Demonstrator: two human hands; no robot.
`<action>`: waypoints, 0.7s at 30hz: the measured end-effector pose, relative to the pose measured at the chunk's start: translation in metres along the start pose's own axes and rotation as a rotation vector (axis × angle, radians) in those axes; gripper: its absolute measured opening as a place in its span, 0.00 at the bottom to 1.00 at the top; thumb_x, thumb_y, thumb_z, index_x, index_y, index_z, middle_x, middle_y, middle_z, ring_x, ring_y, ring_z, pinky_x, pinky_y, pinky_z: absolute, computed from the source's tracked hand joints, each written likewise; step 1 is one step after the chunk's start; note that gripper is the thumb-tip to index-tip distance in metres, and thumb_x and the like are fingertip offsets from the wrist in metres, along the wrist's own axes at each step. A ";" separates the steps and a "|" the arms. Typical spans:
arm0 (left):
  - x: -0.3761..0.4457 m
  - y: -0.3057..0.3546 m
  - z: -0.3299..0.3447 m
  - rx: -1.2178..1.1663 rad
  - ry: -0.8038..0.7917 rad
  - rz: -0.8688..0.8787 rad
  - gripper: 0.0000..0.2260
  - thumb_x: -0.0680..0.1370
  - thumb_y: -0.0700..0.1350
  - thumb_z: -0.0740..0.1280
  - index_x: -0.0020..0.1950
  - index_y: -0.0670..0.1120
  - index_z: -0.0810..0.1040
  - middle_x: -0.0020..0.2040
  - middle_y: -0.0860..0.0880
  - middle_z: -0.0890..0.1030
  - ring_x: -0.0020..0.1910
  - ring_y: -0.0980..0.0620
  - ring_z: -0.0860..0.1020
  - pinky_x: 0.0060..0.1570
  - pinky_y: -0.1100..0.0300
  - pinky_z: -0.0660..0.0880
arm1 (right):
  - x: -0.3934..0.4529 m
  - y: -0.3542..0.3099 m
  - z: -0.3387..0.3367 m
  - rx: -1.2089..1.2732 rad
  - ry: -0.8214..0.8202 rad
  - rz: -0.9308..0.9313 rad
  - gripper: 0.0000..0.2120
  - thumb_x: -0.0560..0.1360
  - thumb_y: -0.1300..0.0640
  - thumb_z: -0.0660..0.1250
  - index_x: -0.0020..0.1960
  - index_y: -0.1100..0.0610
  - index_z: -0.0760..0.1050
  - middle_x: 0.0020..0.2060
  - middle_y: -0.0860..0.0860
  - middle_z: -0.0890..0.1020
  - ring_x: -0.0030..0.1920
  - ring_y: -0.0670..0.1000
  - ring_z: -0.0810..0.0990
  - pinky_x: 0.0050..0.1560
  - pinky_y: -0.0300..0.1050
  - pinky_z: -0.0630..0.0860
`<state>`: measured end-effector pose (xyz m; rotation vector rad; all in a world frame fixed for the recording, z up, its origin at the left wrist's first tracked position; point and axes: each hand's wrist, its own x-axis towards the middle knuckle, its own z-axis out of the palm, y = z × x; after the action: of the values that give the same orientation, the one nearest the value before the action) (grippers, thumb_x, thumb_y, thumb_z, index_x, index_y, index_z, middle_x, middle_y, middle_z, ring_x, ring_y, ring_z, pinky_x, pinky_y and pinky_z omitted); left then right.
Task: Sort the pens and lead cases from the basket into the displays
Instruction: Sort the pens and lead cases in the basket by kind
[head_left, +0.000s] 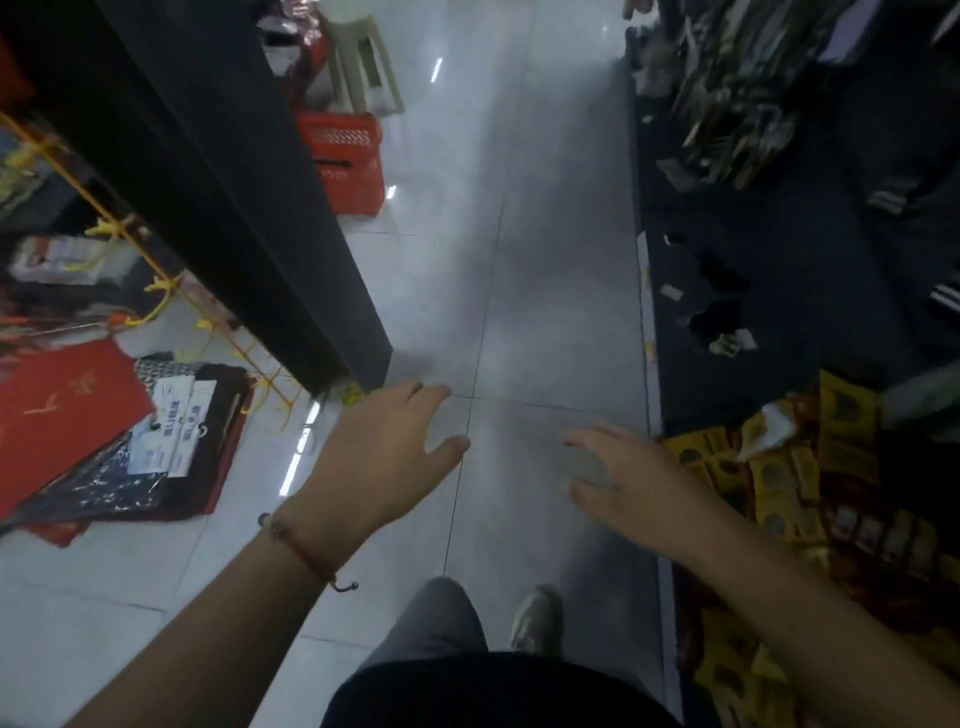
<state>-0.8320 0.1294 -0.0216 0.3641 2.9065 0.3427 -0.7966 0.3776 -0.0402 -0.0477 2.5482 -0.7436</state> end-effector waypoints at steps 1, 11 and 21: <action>0.016 -0.002 -0.004 -0.017 0.003 -0.027 0.27 0.78 0.62 0.61 0.75 0.53 0.65 0.72 0.53 0.70 0.69 0.51 0.69 0.65 0.57 0.67 | 0.019 -0.005 -0.014 -0.012 0.000 -0.026 0.24 0.79 0.48 0.66 0.74 0.48 0.67 0.71 0.44 0.69 0.69 0.48 0.70 0.70 0.48 0.69; 0.238 -0.054 -0.028 -0.048 0.006 -0.067 0.28 0.77 0.64 0.60 0.74 0.54 0.64 0.70 0.52 0.70 0.67 0.50 0.70 0.64 0.53 0.69 | 0.240 -0.020 -0.126 -0.051 -0.024 -0.053 0.26 0.79 0.45 0.66 0.75 0.44 0.66 0.75 0.42 0.65 0.73 0.46 0.65 0.73 0.45 0.64; 0.464 -0.109 -0.089 0.048 -0.082 0.052 0.28 0.77 0.63 0.62 0.74 0.53 0.66 0.69 0.51 0.71 0.64 0.49 0.72 0.61 0.53 0.70 | 0.426 -0.039 -0.229 0.032 -0.012 0.035 0.25 0.78 0.43 0.66 0.73 0.41 0.65 0.73 0.39 0.67 0.73 0.43 0.64 0.73 0.45 0.64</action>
<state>-1.3167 0.1312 -0.0383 0.4503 2.8332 0.2602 -1.2816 0.3892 -0.0389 0.0027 2.5184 -0.7678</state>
